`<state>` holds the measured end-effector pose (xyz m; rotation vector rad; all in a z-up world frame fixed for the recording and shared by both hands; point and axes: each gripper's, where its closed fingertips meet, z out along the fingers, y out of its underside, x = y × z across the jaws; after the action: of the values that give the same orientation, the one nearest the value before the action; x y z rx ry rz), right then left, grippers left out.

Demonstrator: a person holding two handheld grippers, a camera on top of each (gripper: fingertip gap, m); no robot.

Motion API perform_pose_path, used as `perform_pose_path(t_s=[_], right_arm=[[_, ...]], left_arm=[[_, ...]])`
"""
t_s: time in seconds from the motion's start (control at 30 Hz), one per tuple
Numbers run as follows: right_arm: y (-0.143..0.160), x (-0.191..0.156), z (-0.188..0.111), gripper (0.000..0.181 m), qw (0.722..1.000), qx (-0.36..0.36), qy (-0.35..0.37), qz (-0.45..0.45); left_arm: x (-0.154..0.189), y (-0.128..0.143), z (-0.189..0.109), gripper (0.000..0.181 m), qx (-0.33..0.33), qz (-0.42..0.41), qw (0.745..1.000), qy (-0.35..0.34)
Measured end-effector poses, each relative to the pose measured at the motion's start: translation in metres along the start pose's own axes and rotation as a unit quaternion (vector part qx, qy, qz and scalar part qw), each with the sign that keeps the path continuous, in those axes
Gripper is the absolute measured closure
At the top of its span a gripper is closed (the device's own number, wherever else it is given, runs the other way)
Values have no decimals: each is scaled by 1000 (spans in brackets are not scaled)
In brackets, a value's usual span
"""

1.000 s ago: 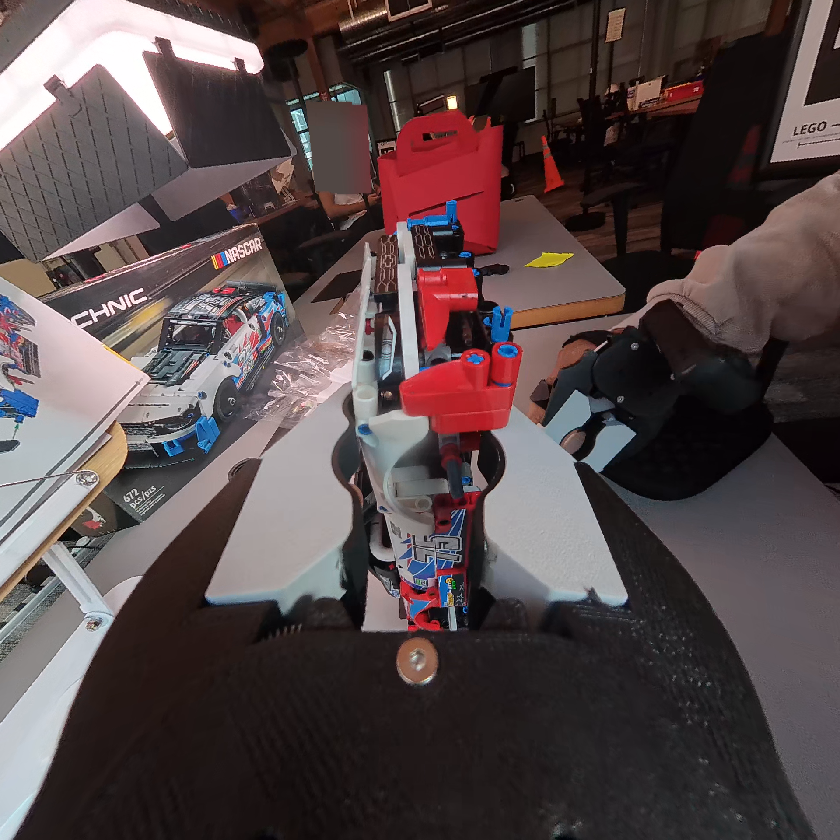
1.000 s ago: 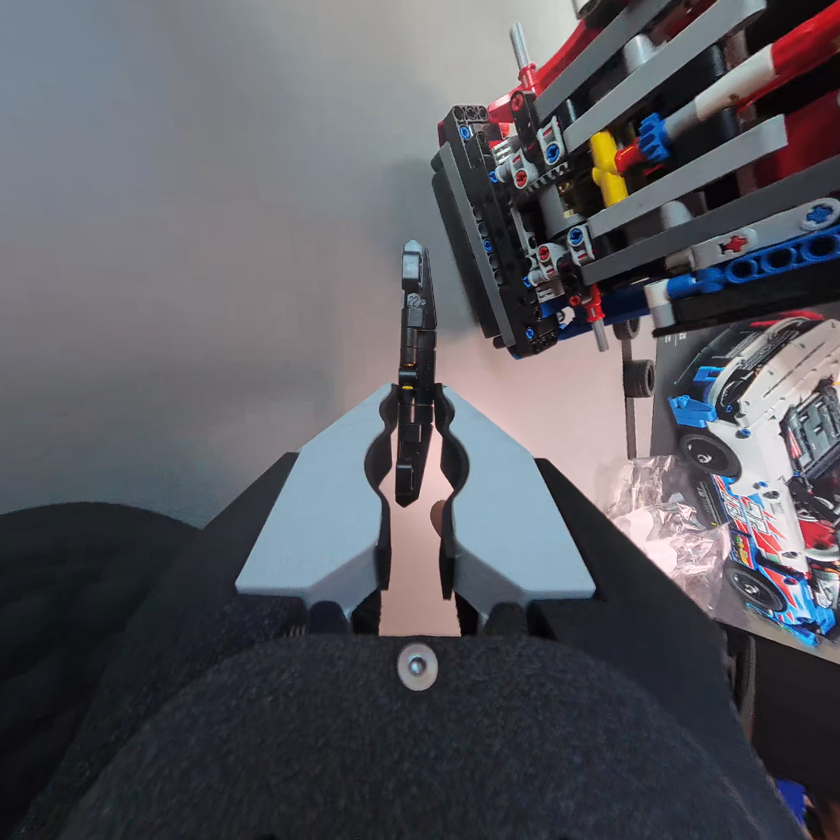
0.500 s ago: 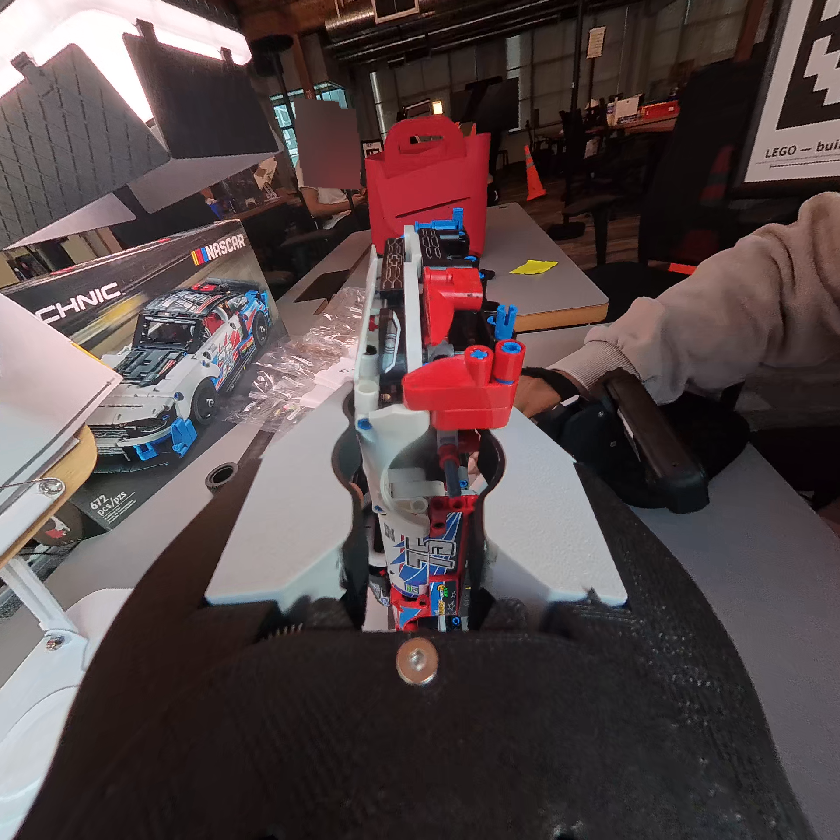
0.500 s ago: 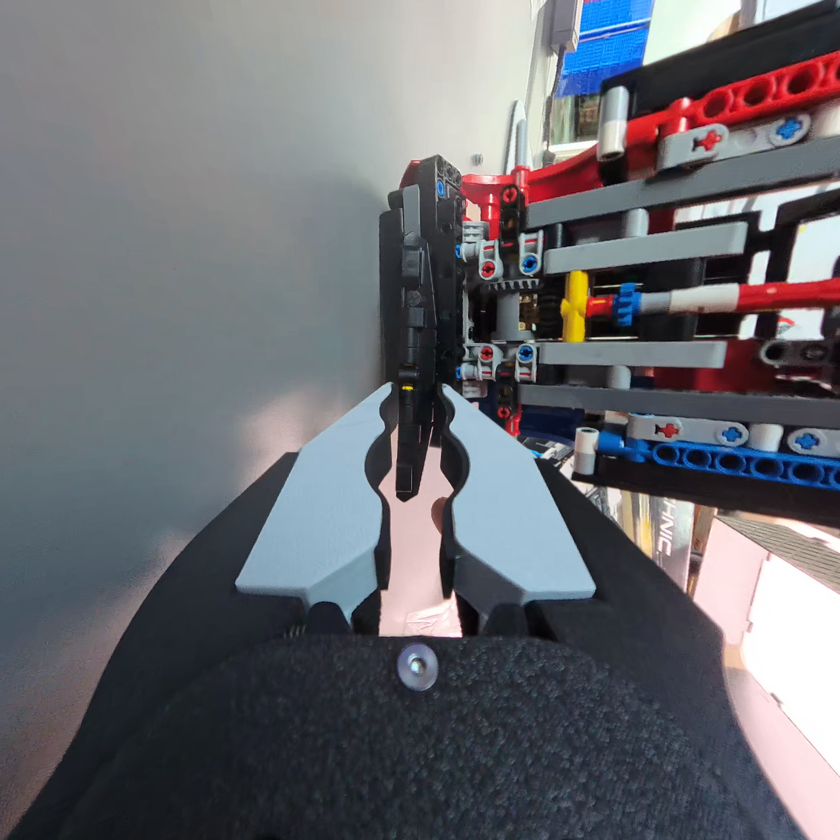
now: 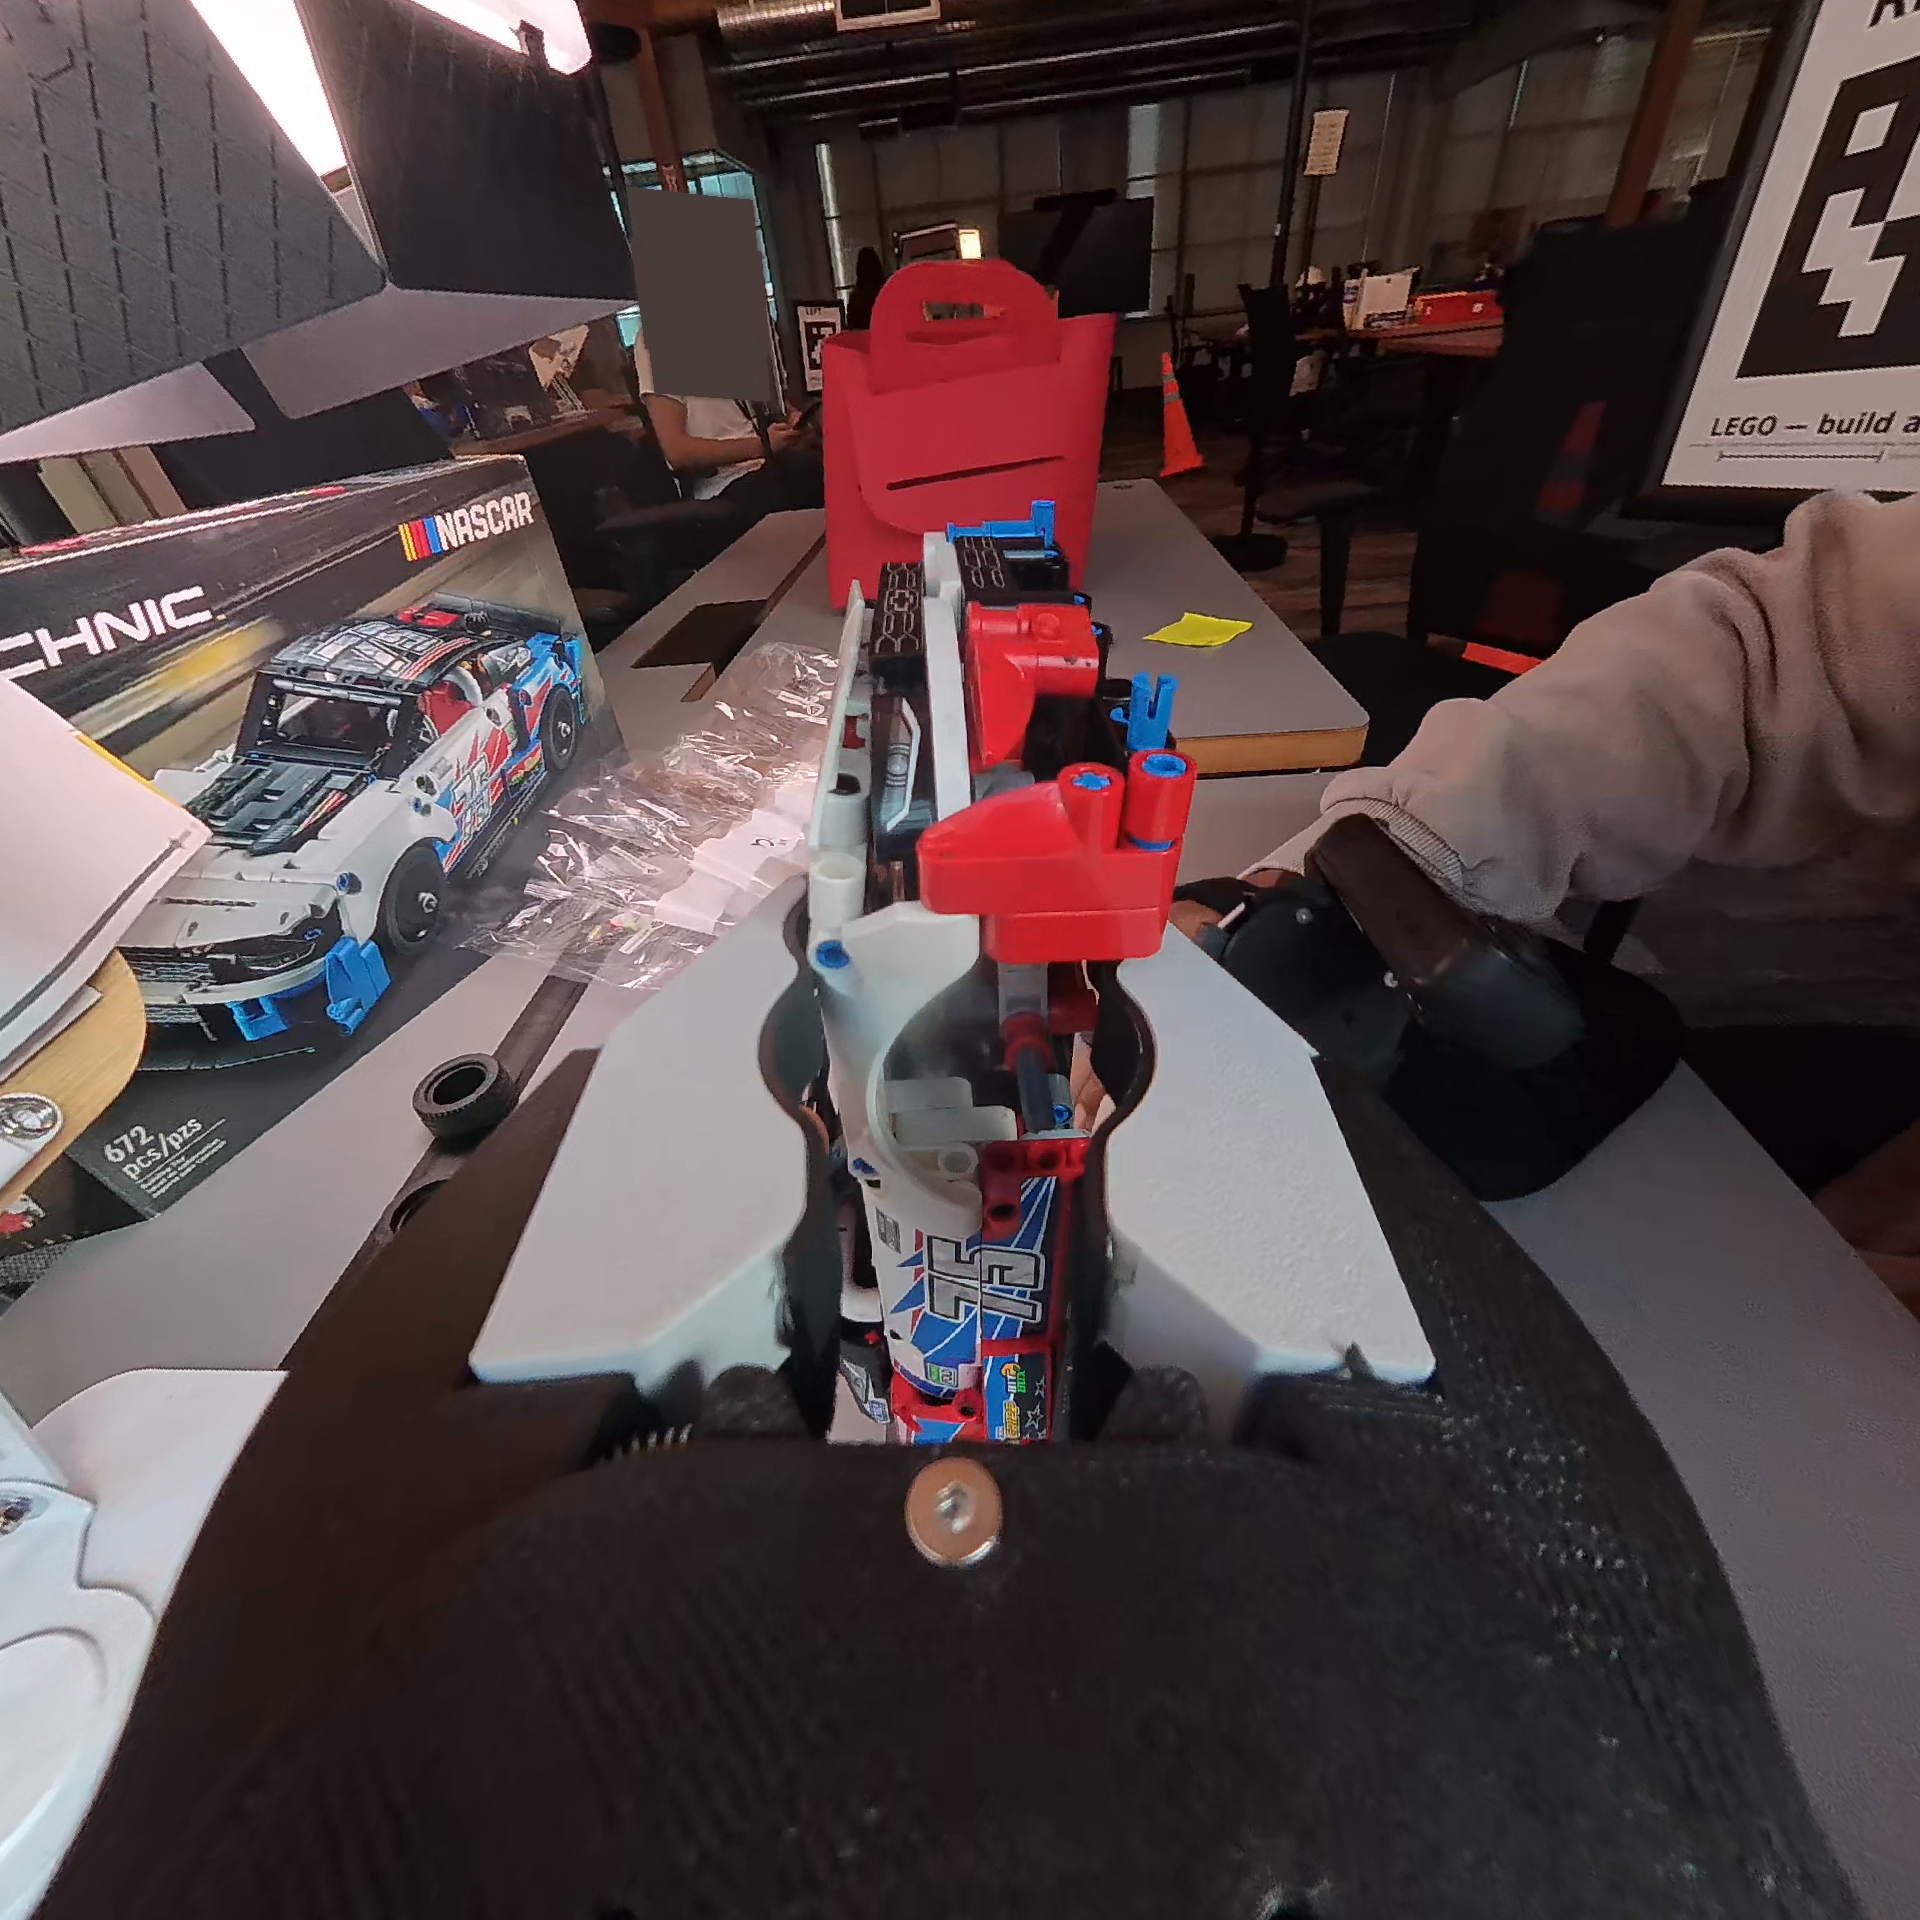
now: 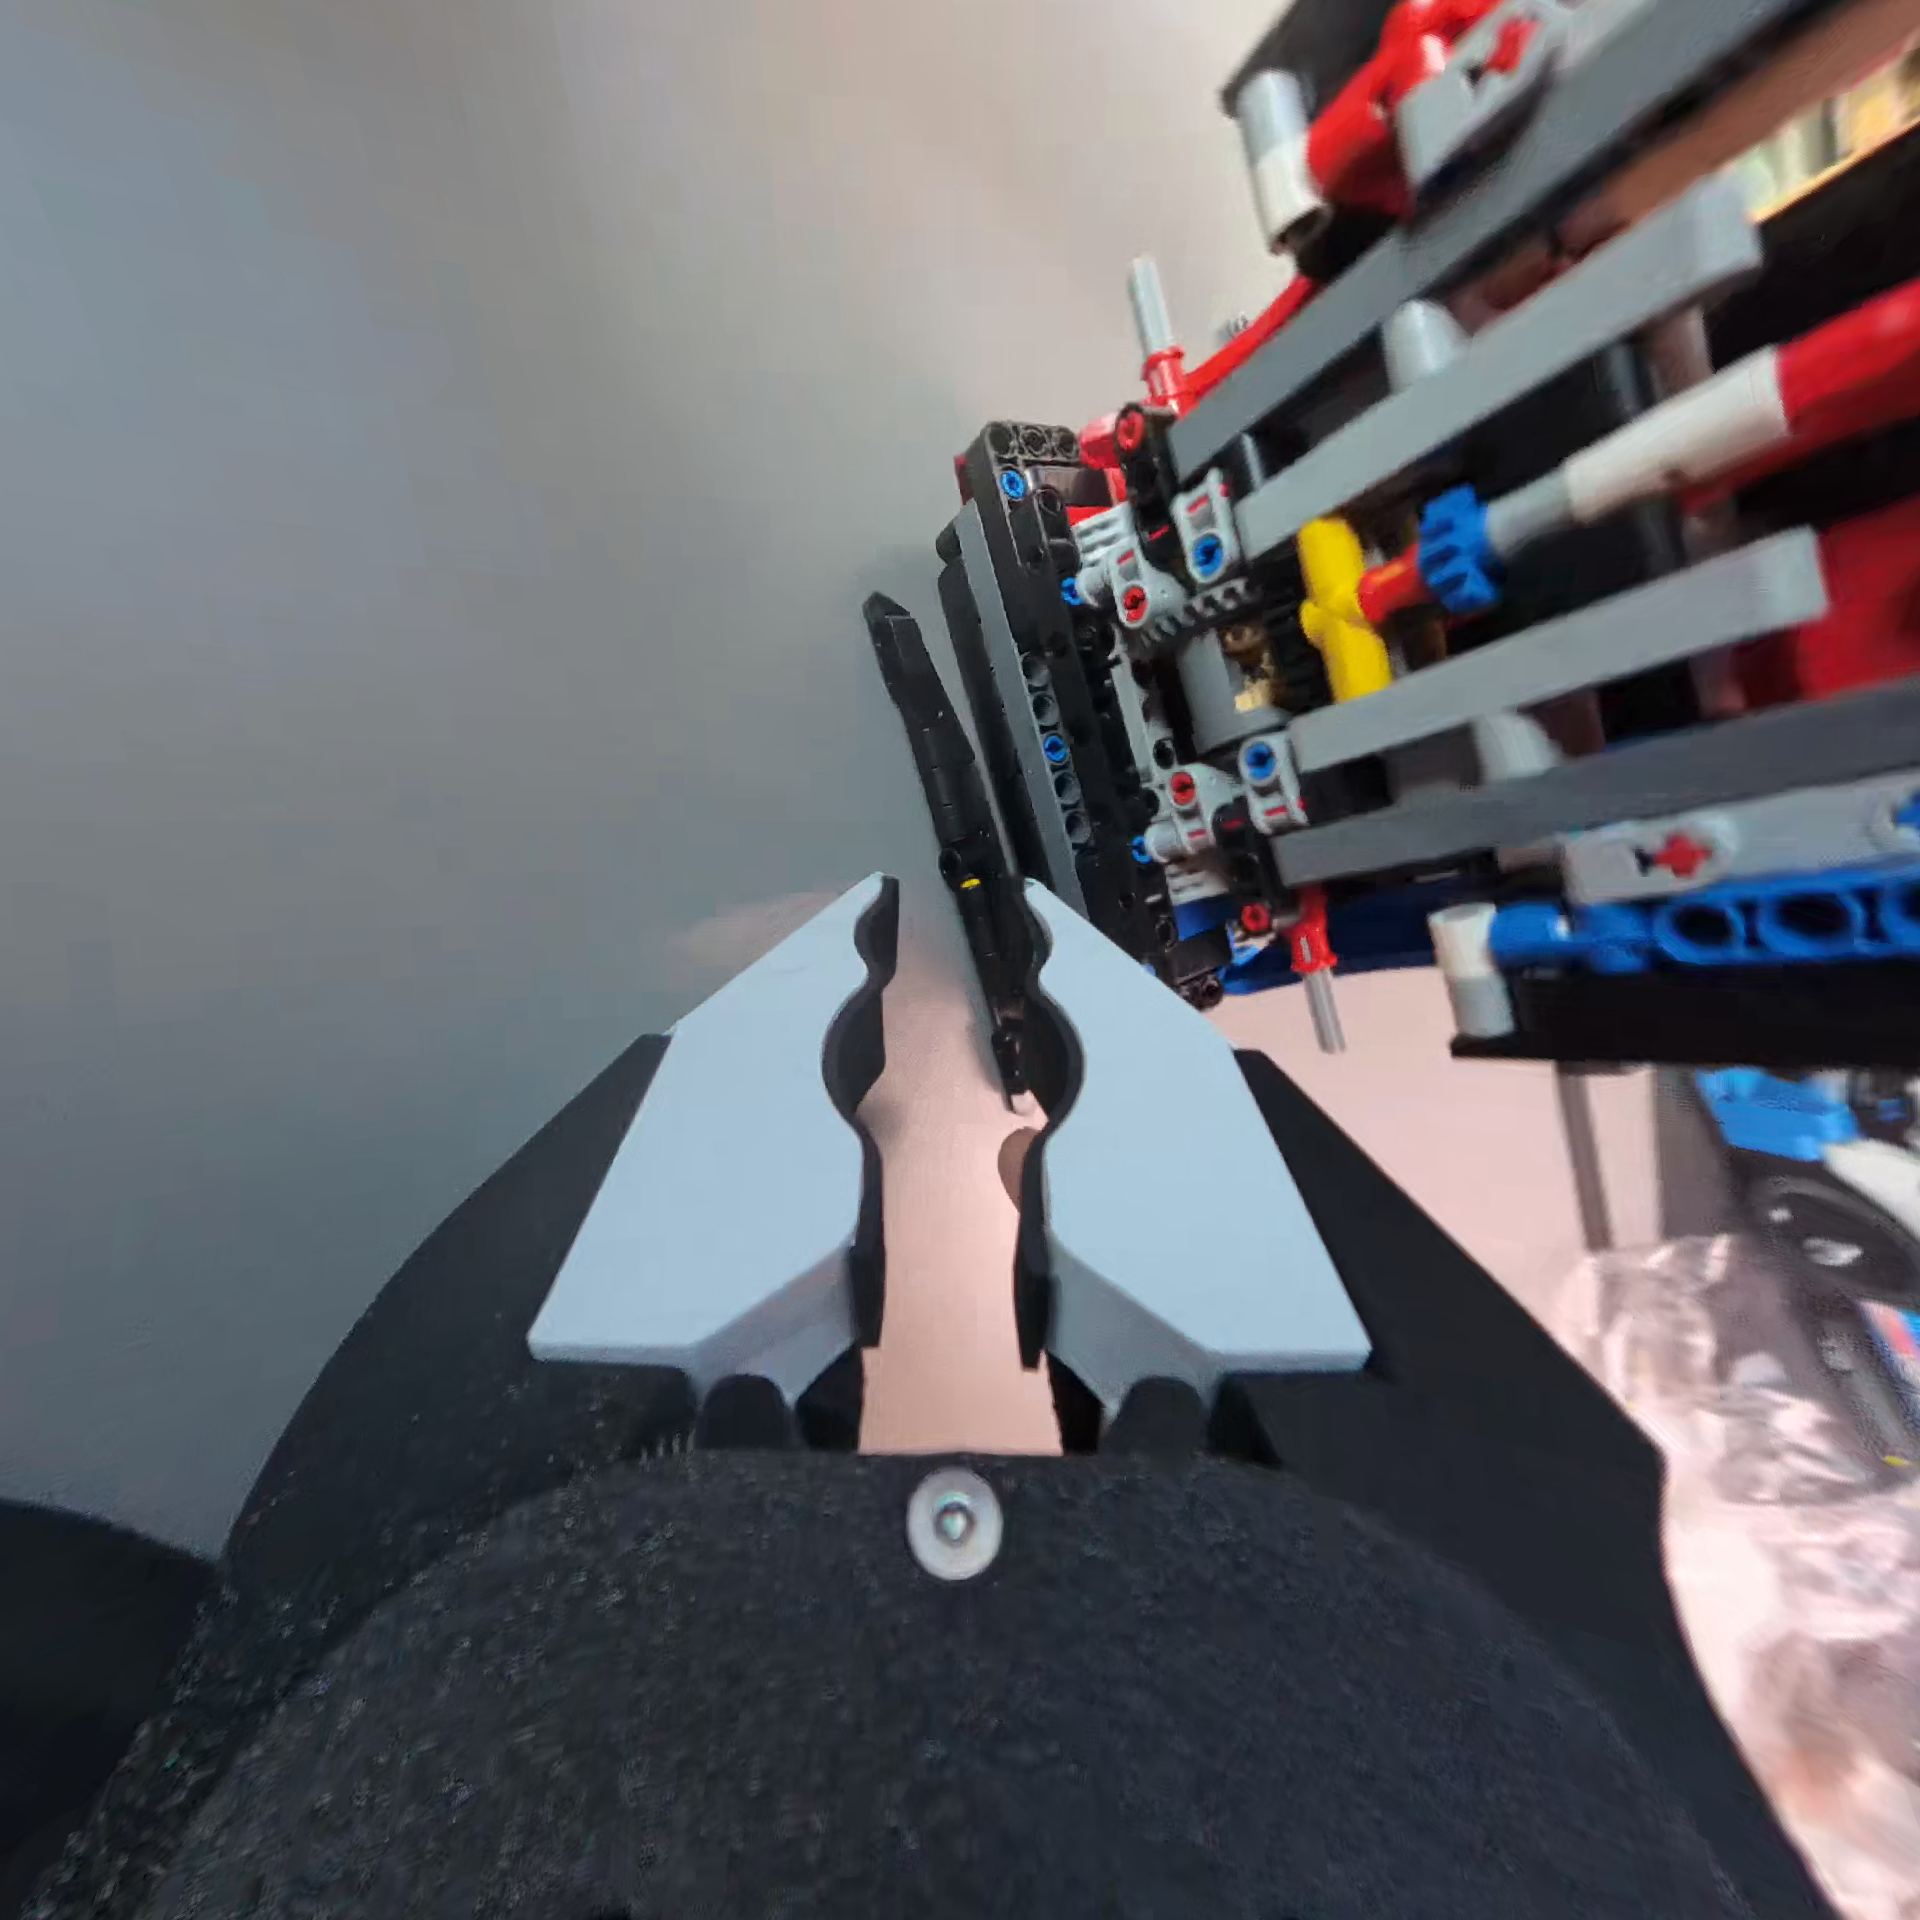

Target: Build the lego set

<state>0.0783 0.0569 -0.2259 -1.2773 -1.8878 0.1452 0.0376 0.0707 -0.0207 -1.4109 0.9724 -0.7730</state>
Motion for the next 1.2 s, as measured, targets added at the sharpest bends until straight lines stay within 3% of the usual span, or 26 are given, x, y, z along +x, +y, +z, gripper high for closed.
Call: perform_pose_path(t_s=[0.2,0.37,0.57,0.87,1.03,1.2], right_arm=[[25,22,-20,167,960,28,-86,264],[37,21,-6,161,915,-4,-199,351],[43,14,1,164,920,-60,-233,310],[33,-6,-18,172,985,-7,-82,153],[14,-15,-48,175,991,49,-23,122],[20,-23,-67,176,989,52,-18,139]], left_arm=[[-6,1,-9,131,1,-4,1000,-8],[-12,1,-12,131,7,-13,1000,-12],[-14,2,-16,131,10,-17,1000,-14],[-16,1,-19,131,20,-29,999,-10],[-11,1,-20,133,12,-49,999,-5],[-5,-1,-26,134,10,-104,994,11]])
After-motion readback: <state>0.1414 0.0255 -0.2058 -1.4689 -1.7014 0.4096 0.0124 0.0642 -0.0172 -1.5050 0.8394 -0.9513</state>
